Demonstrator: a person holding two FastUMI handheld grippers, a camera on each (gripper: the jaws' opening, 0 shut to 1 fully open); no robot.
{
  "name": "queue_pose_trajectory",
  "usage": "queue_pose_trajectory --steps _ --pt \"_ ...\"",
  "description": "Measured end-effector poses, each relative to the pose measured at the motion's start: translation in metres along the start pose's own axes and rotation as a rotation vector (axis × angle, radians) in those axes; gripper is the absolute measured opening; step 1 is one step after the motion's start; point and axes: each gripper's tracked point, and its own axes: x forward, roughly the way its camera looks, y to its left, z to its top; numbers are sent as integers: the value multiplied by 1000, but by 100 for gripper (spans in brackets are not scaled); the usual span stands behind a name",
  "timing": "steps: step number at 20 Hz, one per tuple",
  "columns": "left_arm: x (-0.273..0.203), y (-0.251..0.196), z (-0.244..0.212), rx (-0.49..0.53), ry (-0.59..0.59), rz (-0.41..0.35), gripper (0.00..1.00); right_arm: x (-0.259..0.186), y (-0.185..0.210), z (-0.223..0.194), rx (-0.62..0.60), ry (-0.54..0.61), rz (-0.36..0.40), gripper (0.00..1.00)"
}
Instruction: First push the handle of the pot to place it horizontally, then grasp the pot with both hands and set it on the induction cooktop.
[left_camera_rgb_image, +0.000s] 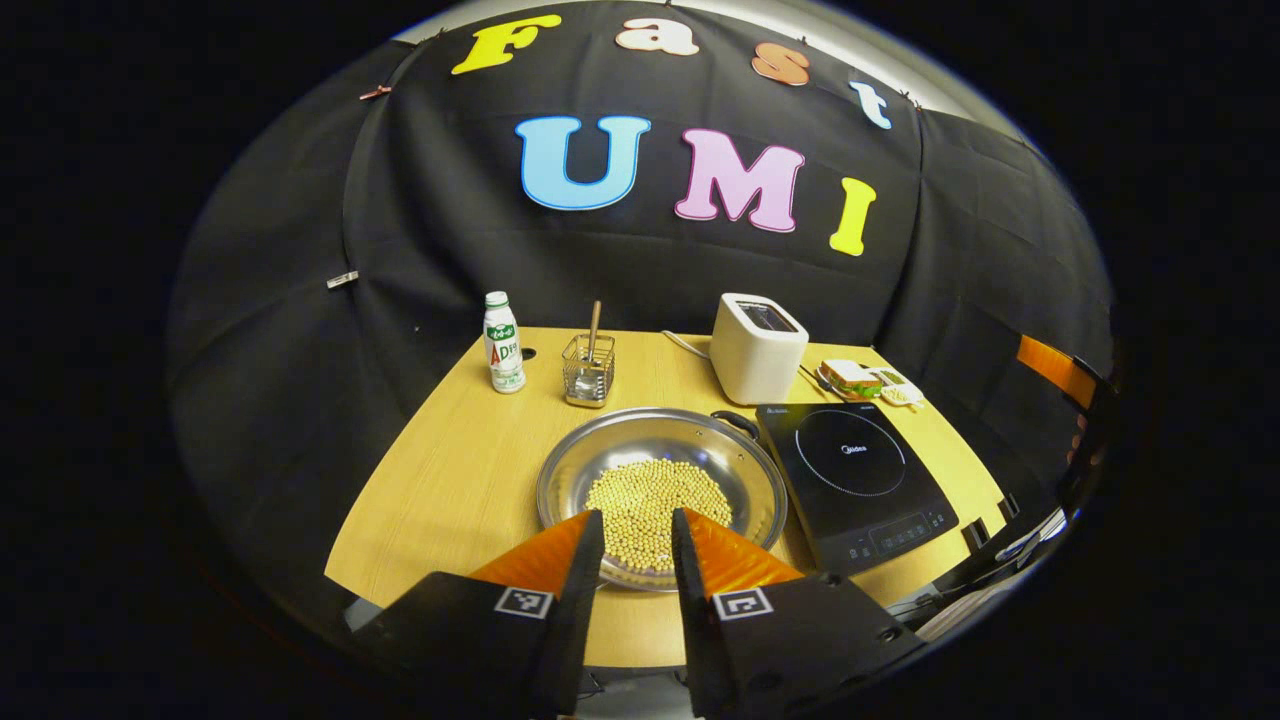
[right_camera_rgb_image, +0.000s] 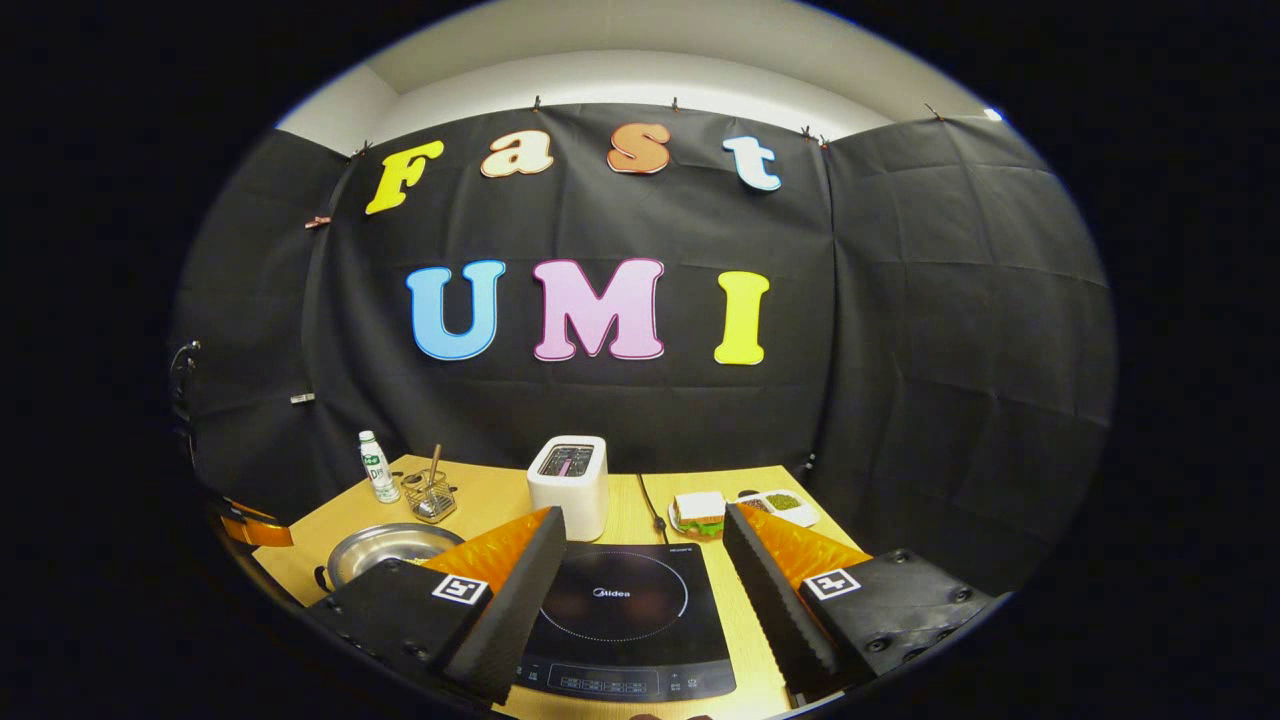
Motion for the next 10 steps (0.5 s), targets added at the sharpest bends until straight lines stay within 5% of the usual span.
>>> queue_pose_trajectory --steps 2,3,4,5,10 --pt "6 1 -8 -12 36 15 27 12 -1 -1 -1 12 21 98" --pt "8 2 -10 -17 51 27 28 17 -3 -2 -2 18 29 99" --pt "10 2 -14 -26 70 38 14 23 -5 -3 1 24 37 99" --pt "11 1 -19 -39 97 50 18 27 -7 -4 7 28 45 99" --pt "14 -4 -36 -88 167 111 5 50 -12 -13 22 32 110 99"
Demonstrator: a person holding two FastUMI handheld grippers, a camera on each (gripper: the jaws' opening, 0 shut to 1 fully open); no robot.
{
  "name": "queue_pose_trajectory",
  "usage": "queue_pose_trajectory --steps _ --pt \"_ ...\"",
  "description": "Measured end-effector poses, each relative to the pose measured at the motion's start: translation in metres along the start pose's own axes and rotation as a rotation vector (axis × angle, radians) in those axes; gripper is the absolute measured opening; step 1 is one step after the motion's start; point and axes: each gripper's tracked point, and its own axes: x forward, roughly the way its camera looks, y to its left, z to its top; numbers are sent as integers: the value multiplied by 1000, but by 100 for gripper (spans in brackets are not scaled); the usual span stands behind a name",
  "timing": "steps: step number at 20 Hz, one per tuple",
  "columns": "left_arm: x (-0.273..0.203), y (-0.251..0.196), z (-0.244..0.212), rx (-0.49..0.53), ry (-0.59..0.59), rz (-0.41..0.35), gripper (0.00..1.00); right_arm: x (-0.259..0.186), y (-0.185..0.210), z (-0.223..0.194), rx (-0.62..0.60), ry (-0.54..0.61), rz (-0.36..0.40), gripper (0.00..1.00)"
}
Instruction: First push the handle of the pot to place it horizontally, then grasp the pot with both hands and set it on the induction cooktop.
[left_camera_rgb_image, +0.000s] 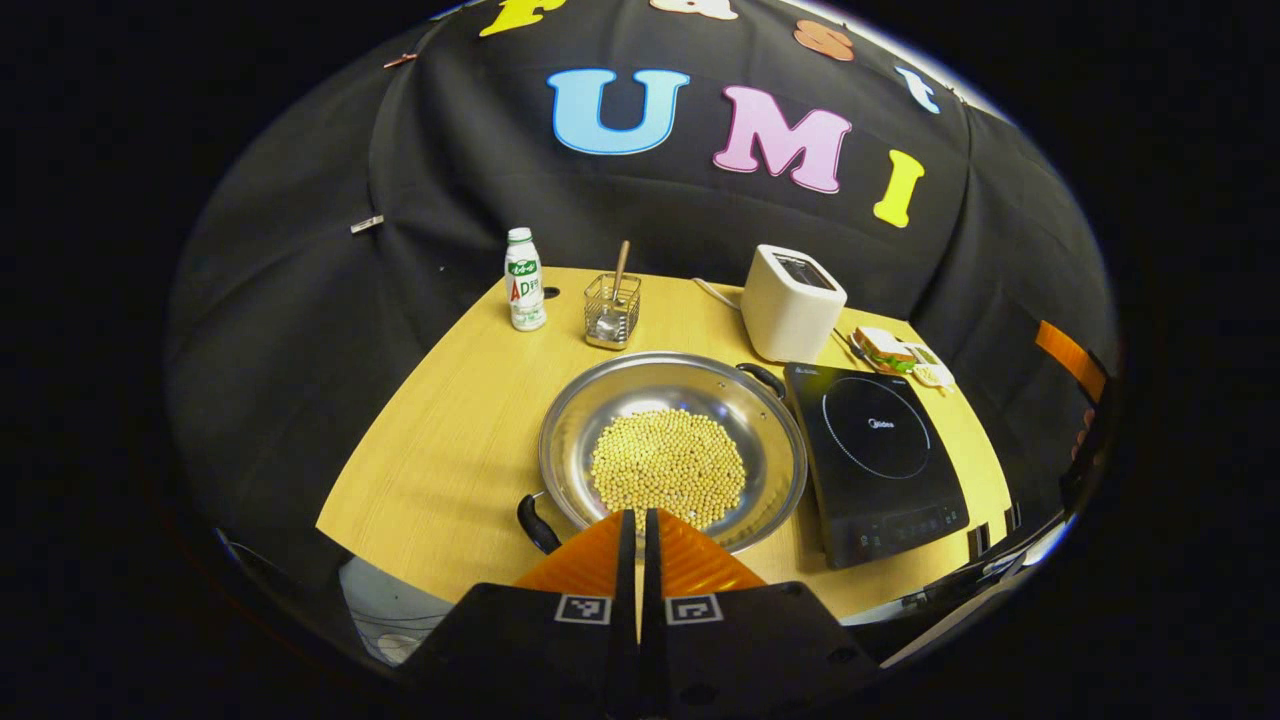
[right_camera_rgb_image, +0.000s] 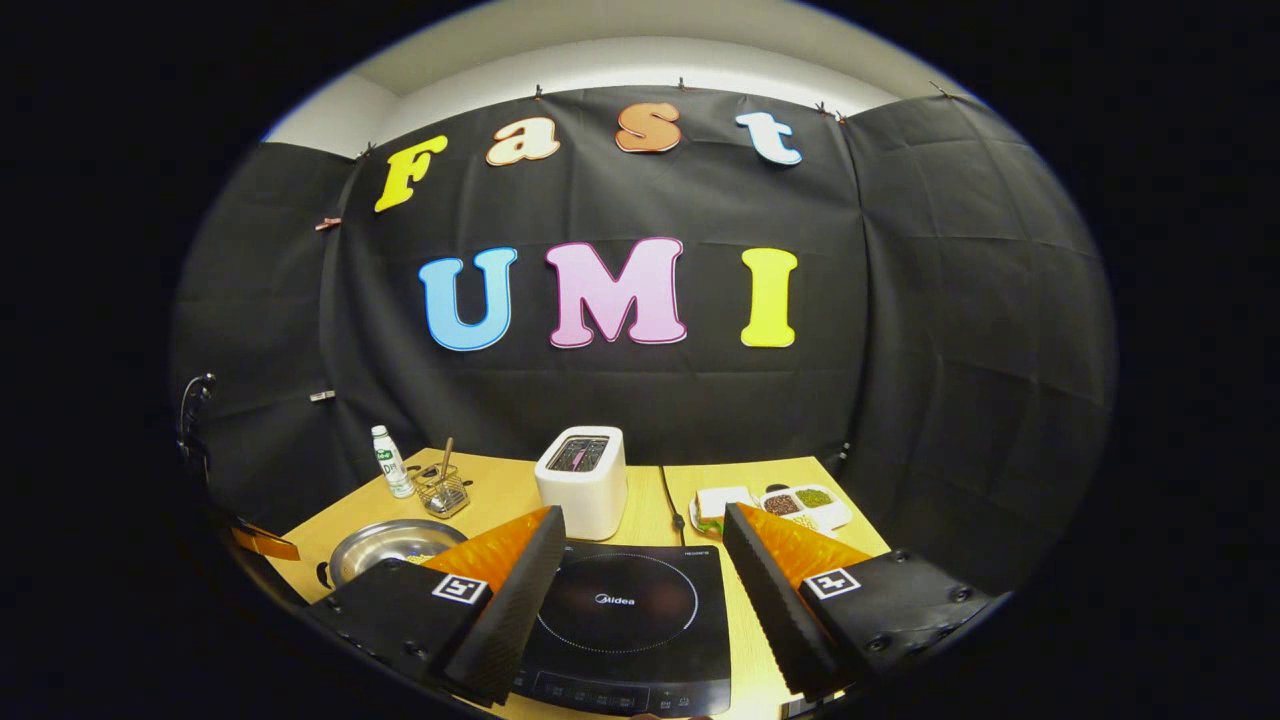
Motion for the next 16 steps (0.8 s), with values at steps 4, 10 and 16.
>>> queue_pose_trajectory --steps 4,10,16 --pt "3 3 -19 34 59 38 6 8 -15 -11 32 16 20 99" --pt "21 0 -46 30 143 11 5 8 -32 -25 42 39 -11 99" --pt "44 -3 -66 123 215 -90 5 -1 -31 -29 40 68 -93 99"
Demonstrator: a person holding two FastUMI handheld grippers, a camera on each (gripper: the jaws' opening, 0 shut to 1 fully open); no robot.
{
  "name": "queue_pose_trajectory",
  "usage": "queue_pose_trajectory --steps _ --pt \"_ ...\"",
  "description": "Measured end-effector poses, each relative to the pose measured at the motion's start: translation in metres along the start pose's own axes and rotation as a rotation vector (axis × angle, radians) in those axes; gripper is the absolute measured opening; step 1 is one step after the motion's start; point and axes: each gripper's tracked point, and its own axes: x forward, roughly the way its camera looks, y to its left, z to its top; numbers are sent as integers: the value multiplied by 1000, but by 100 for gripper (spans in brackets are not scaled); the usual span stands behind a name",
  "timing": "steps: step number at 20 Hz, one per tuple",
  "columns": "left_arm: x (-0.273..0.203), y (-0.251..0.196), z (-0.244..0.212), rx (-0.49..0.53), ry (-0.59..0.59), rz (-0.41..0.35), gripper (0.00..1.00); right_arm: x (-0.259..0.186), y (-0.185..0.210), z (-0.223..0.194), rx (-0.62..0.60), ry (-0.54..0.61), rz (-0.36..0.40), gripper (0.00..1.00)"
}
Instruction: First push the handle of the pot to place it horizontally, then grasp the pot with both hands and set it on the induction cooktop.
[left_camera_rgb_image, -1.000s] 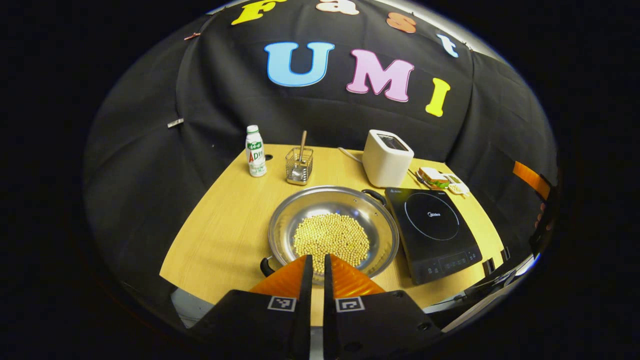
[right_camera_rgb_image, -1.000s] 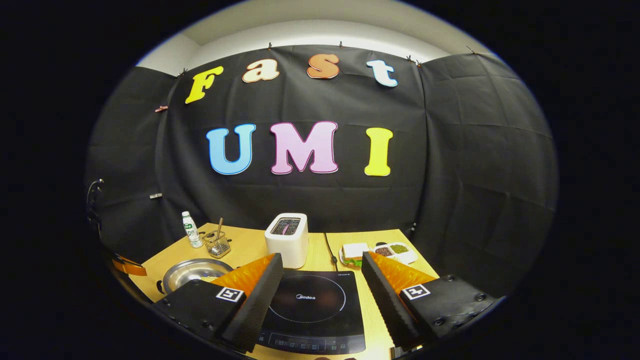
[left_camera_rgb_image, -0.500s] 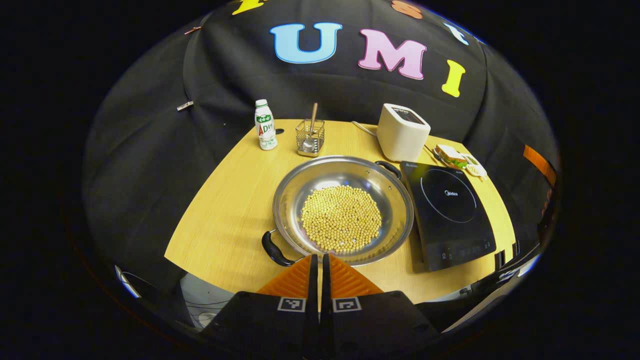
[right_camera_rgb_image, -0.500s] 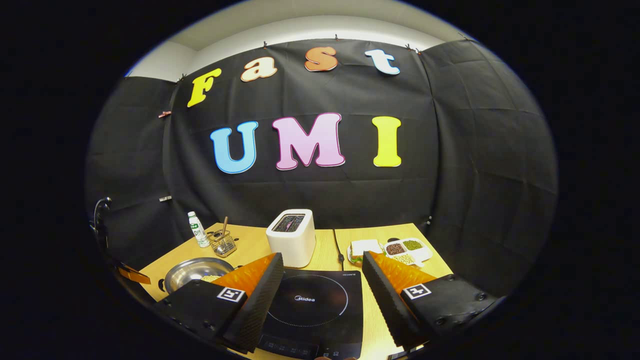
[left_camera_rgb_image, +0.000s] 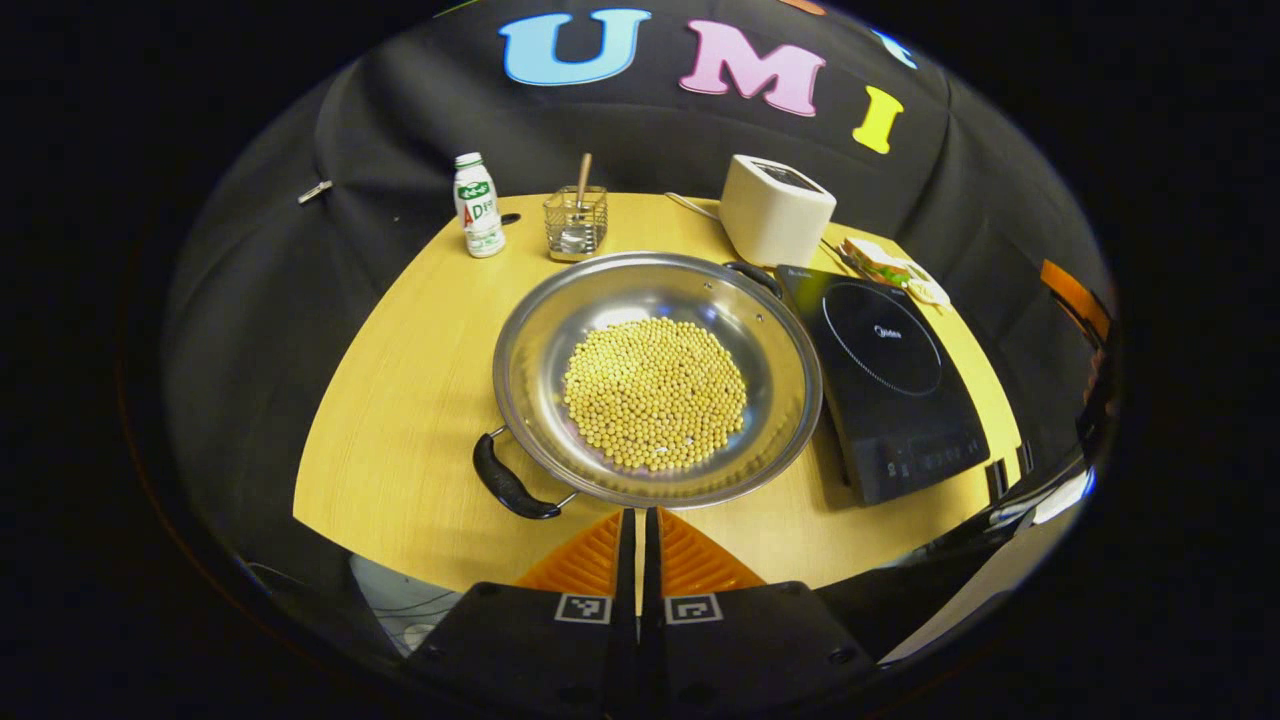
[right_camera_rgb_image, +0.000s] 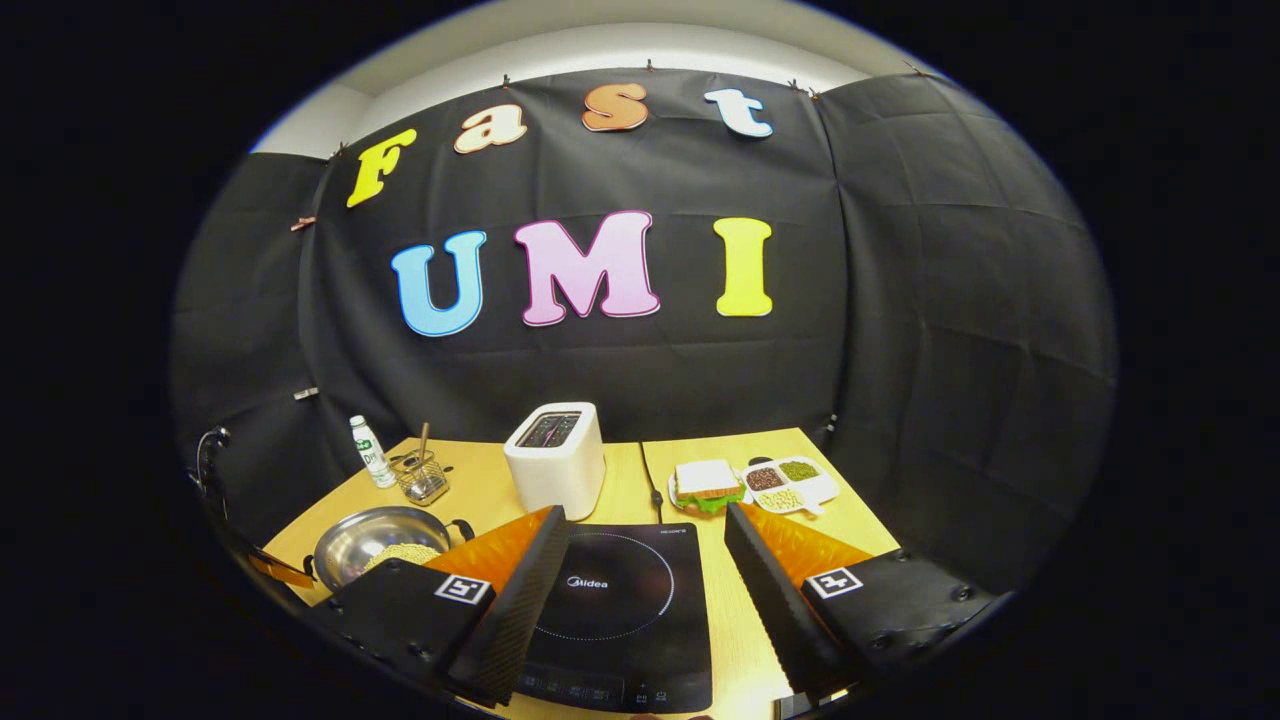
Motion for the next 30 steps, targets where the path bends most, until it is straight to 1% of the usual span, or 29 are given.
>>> queue_pose_trajectory --steps 3,5,7,8,10,11,12,15,17,20,23,30 --pt "15 2 -9 30 29 -47 5 -10 9 4 -2 -10 -55 99" --pt "24 2 -17 53 60 -94 5 -14 17 2 -12 -5 -85 99" --pt "31 8 -23 82 87 -118 5 -21 25 -2 -10 4 -107 99" --pt "33 13 -25 76 101 -117 5 -24 29 -4 -13 9 -114 99" --pt "37 15 -24 55 100 -138 5 -29 38 -6 -26 17 -131 99" --pt "39 20 -23 54 104 -134 5 -32 40 -6 -26 15 -139 99" --pt "42 27 -22 64 112 -116 5 -35 44 -7 -23 18 -145 99" --pt "43 30 -14 70 105 -142 5 -40 56 -13 -6 34 -149 99" --pt "43 36 -13 85 114 -140 5 -40 63 -19 9 45 -149 99" --pt "44 52 -8 99 114 -120 5 -41 67 -15 22 34 -162 99" --pt "45 64 -6 83 116 -121 5 -40 68 -13 27 22 -181 99" --pt "54 92 5 101 137 -106 5 -46 75 -15 41 19 -218 99"
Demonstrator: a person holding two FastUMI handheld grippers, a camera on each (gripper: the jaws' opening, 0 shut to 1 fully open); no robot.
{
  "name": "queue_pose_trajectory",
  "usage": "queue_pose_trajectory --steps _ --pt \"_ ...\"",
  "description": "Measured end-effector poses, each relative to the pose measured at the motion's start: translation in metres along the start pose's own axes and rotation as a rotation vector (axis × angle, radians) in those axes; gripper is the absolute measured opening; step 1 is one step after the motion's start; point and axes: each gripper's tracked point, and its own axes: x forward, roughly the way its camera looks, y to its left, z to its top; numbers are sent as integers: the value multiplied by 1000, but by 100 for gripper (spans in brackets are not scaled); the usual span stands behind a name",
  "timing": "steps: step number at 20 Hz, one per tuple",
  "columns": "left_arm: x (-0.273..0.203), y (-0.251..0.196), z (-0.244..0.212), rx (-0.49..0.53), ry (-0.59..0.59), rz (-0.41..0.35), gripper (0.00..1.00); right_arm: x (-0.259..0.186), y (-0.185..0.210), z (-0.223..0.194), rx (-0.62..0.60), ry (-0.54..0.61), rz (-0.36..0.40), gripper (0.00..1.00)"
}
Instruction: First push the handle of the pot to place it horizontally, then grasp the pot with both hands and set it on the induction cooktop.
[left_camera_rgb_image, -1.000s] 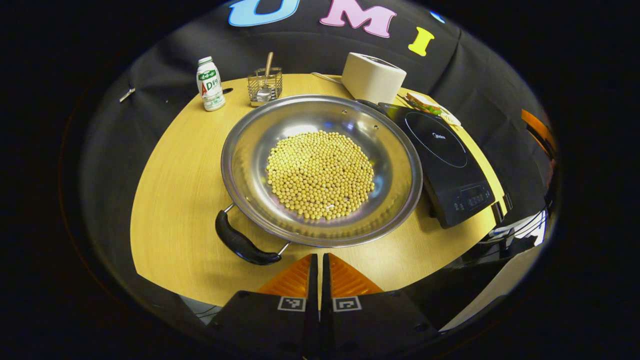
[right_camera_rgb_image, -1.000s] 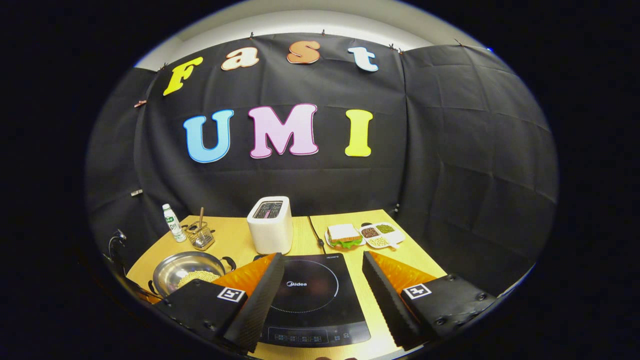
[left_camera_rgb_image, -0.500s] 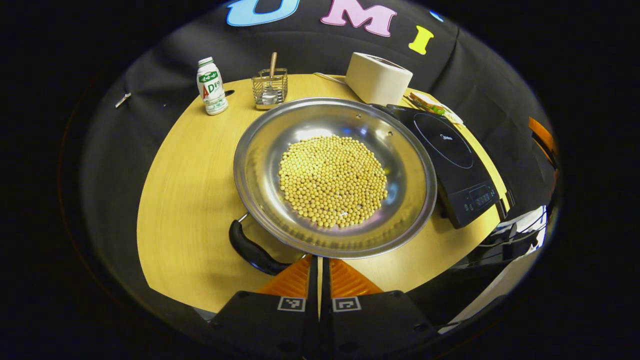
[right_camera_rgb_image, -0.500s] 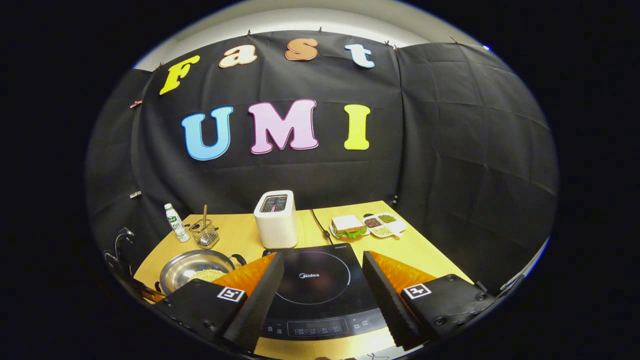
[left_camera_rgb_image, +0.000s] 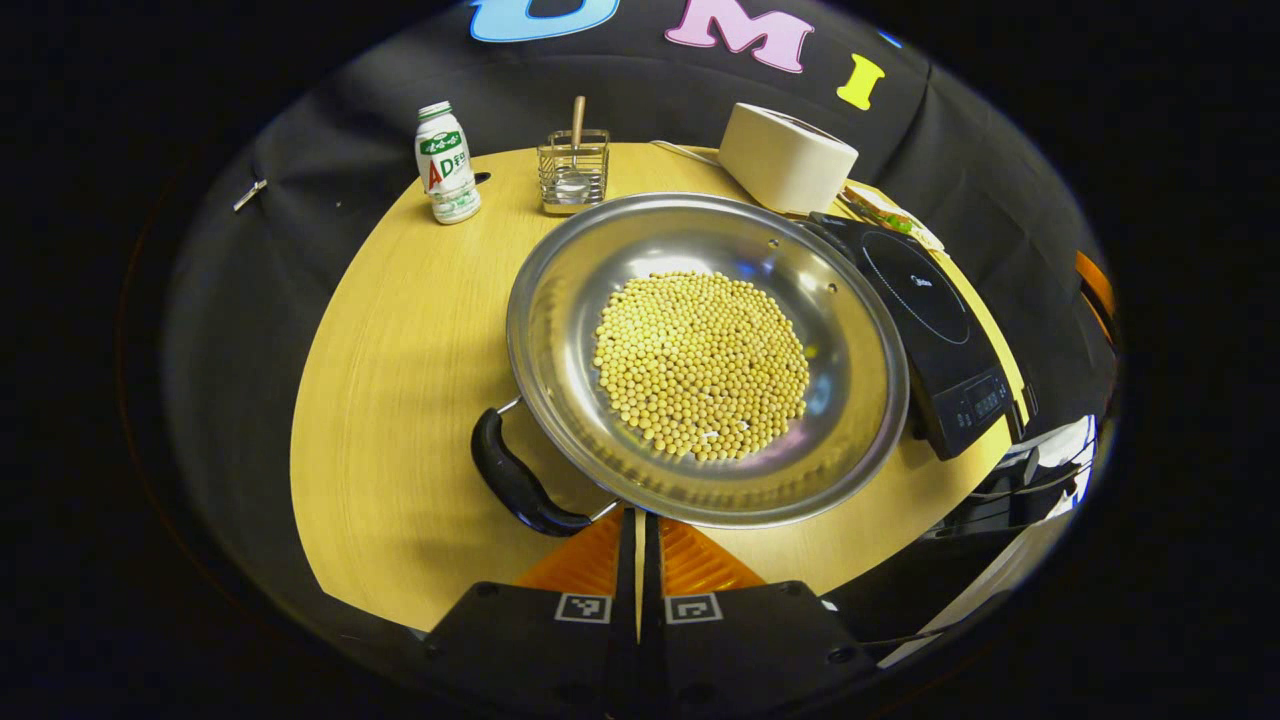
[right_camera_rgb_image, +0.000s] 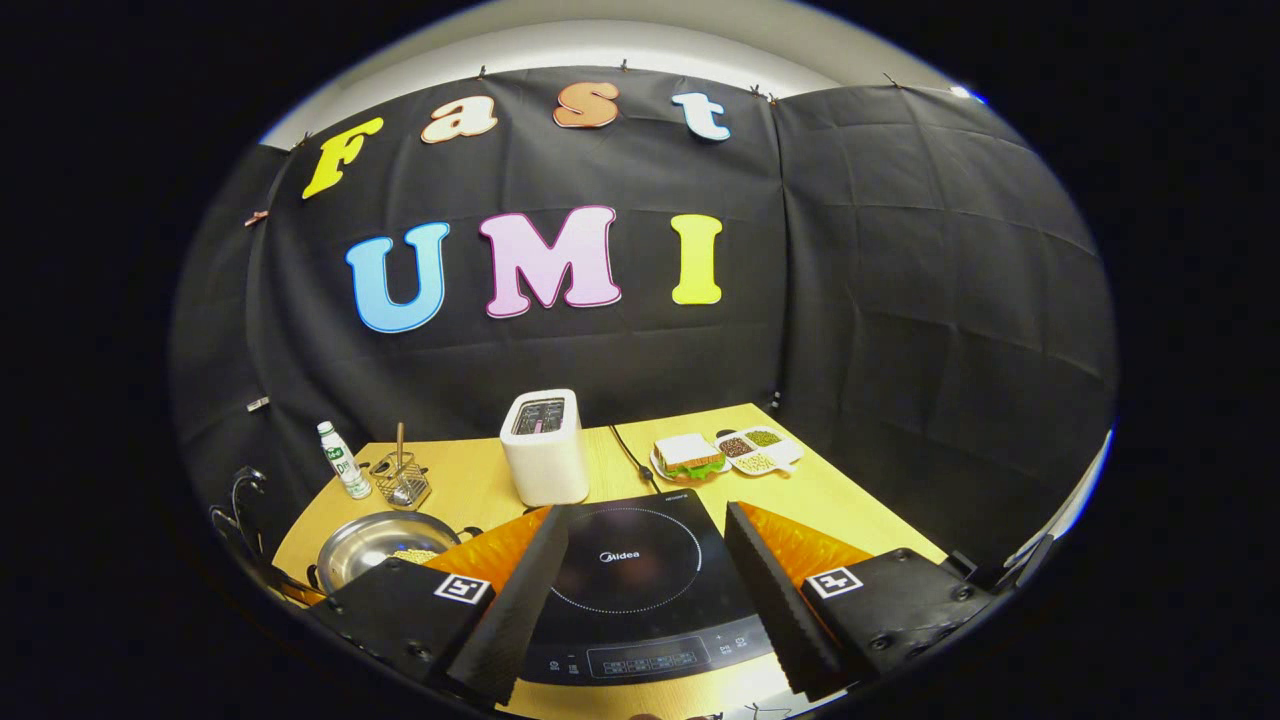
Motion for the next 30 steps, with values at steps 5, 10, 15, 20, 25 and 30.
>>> queue_pose_trajectory --steps 5,10,15,20,25,30 --pt "8 19 11 21 1 8 5 -9 5 -9 -15 19 -22 99" --pt "15 42 23 26 -5 11 5 -16 -4 -10 -28 18 -77 99" --pt "19 61 35 3 -20 12 5 -18 0 -2 -23 0 -109 99" --pt "22 78 49 7 -35 27 5 -20 10 -7 -59 8 -98 99" --pt "25 89 58 6 -45 29 5 -21 18 -5 -66 9 -93 99" --pt "27 95 64 22 -53 41 5 -23 22 -8 -81 16 -88 99"
